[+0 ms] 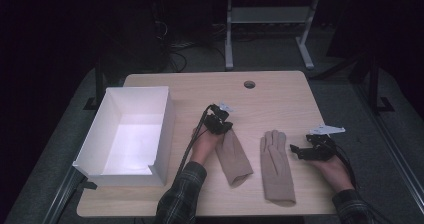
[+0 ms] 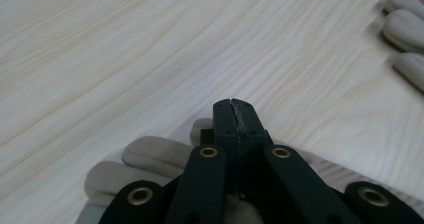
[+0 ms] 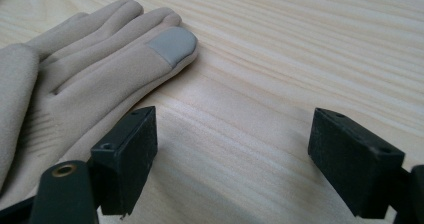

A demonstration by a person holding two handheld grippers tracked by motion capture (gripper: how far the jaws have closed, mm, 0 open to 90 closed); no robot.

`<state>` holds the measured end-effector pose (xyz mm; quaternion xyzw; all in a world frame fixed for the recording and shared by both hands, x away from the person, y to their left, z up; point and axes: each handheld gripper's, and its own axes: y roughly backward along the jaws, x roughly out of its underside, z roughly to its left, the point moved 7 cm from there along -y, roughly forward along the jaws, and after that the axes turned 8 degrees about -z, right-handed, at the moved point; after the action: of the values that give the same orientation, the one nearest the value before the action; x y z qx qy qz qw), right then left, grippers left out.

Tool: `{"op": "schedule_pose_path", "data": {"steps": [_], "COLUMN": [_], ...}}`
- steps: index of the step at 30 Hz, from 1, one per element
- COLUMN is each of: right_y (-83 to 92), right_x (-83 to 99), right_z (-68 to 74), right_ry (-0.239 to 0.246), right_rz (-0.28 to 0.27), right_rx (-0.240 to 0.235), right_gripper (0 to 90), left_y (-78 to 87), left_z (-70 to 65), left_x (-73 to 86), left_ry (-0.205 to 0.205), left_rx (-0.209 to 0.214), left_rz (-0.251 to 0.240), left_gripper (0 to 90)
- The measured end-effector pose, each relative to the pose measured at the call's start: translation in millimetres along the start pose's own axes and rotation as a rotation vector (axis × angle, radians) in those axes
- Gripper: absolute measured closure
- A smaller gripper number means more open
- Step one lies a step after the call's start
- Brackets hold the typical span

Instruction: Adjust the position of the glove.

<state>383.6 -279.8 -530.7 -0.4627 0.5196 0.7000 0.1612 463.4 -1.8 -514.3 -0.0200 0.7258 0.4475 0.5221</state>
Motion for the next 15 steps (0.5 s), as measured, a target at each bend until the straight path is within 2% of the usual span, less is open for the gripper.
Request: {"op": "schedule_pose_path", "data": {"steps": [2, 5, 9, 11, 15], "right_y": [0.0, 0.0, 0.0, -0.2, -0.4], "right_x": [0.0, 0.0, 0.0, -0.1, -0.3], "right_z": [0.1, 0.1, 0.0, 0.1, 0.2], "right_ry": [0.000, 0.001, 0.000, 0.000, -0.001], "right_rz": [0.000, 0.000, 0.000, 0.000, -0.001], "right_rx": [-0.001, -0.002, -0.001, -0.002, -0.001], "right_gripper": [19.4, 19.3, 19.3, 19.4, 19.3], "left_y": [-1.5, 4.6, 23.5, 34.0, 52.0], "left_z": [-3.4, -5.8, -6.2, -7.3, -14.8], "left_x": [-2.3, -3.9, -3.2, -1.3, 7.0], "left_ry": [-0.006, -0.015, -0.006, 0.017, 0.032], "left_rx": [0.010, 0.025, 0.021, 0.025, 0.042], "left_rz": [-0.002, 0.001, -0.006, -0.012, -0.006], "left_gripper": [89.8, 89.0, 86.4, 85.2, 81.2]}}
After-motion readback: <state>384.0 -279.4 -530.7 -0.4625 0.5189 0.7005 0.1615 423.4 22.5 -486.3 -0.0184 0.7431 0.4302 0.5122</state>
